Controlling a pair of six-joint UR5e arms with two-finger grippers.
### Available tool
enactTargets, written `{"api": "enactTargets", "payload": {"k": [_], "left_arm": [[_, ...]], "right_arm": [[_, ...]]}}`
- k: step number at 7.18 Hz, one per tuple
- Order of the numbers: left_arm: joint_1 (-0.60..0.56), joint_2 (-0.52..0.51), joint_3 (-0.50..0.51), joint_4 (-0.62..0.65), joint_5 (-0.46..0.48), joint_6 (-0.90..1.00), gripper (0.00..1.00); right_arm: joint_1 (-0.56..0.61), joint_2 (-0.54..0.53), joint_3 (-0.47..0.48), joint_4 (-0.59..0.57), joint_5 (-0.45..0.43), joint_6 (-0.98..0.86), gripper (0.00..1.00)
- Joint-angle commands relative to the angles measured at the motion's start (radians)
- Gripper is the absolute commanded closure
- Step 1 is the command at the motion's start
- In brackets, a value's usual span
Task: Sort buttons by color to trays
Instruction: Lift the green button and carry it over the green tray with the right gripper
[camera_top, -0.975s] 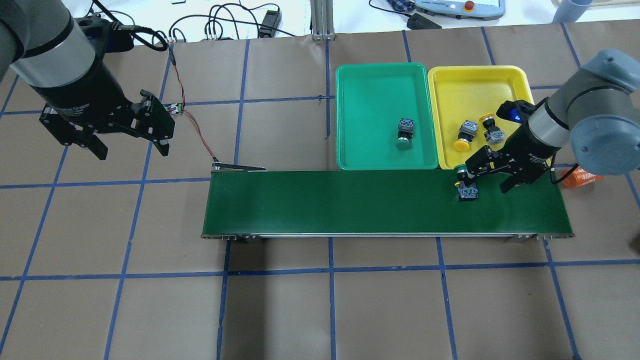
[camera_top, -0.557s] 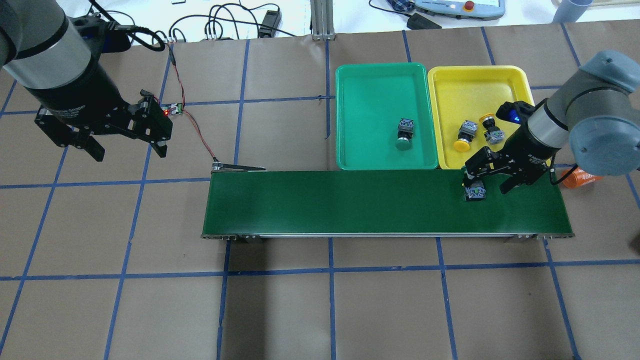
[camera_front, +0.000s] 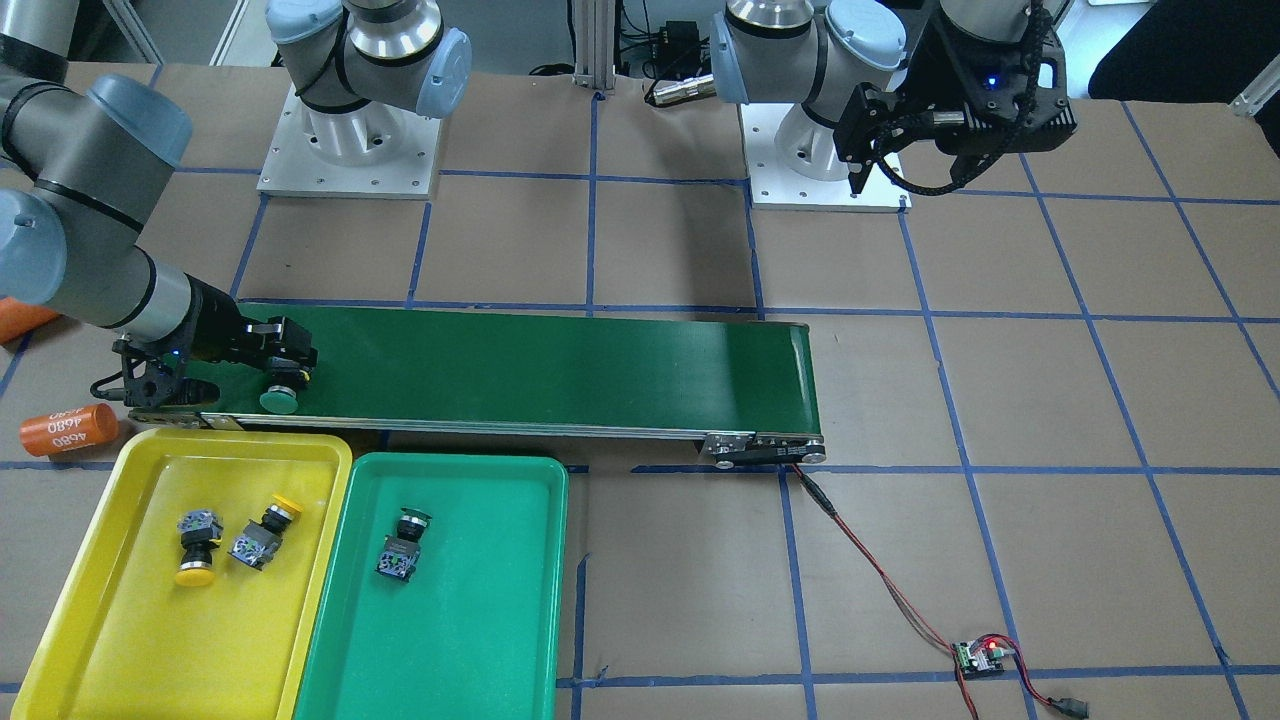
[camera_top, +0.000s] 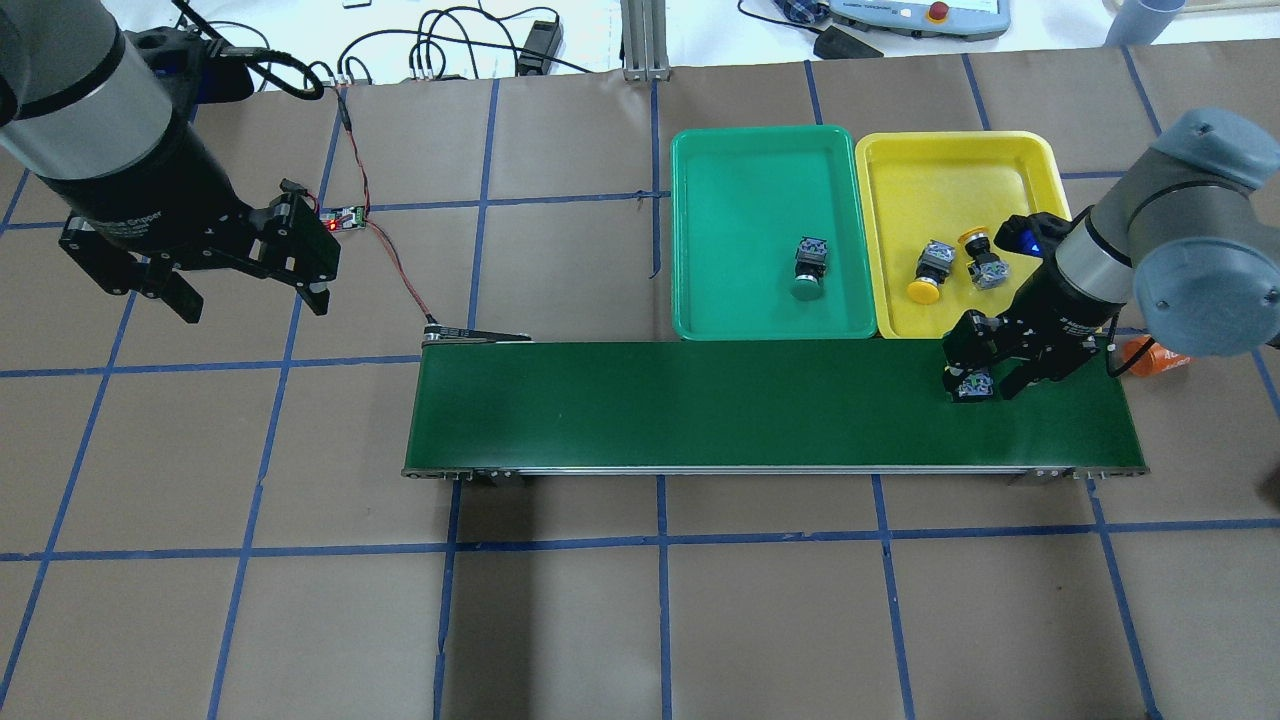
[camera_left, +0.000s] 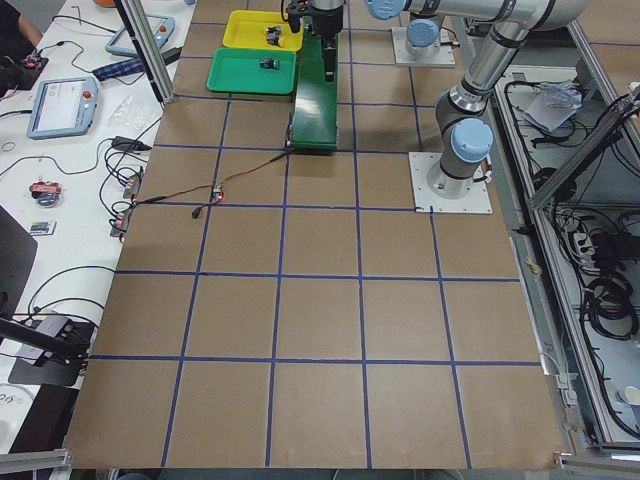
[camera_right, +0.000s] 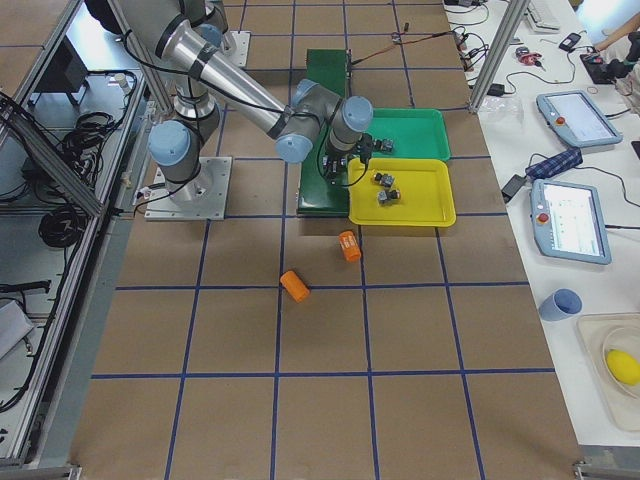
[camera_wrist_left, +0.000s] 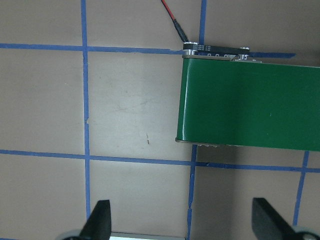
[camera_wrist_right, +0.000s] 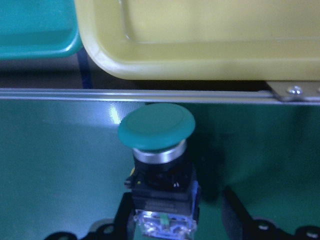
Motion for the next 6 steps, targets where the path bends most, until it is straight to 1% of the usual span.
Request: {"api": "enactTargets", "payload": {"k": [1, 2, 3, 4, 5, 6], "left_arm": [[0.000, -0.001, -0.003, 0.002, 0.002, 0.000, 0.00], [0.000, 0.002, -0.003, 0.000, 0.004, 0.000, 0.00], [0.000, 0.001, -0.003, -0.001, 0.005, 0.000, 0.00], [0.000, 0.001, -0.003, -0.003, 0.005, -0.002, 0.00], [0.000, -0.001, -0.004, -0.004, 0.007, -0.002, 0.00], [0.002, -0.001, -0.004, -0.004, 0.005, 0.000, 0.00]], "right_arm": [[0.004, 0.001, -0.005, 0.006, -0.136, 0.023, 1.00], [0.004, -0.010, -0.032, 0.012, -0.139, 0.023, 1.00], [0.010, -0.010, -0.114, 0.063, -0.124, 0.023, 1.00], [0.034, 0.002, -0.214, 0.158, -0.068, 0.026, 1.00], [0.095, 0.058, -0.302, 0.171, -0.037, 0.040, 1.00], [0.185, 0.136, -0.392, 0.158, -0.035, 0.140, 1.00]]}}
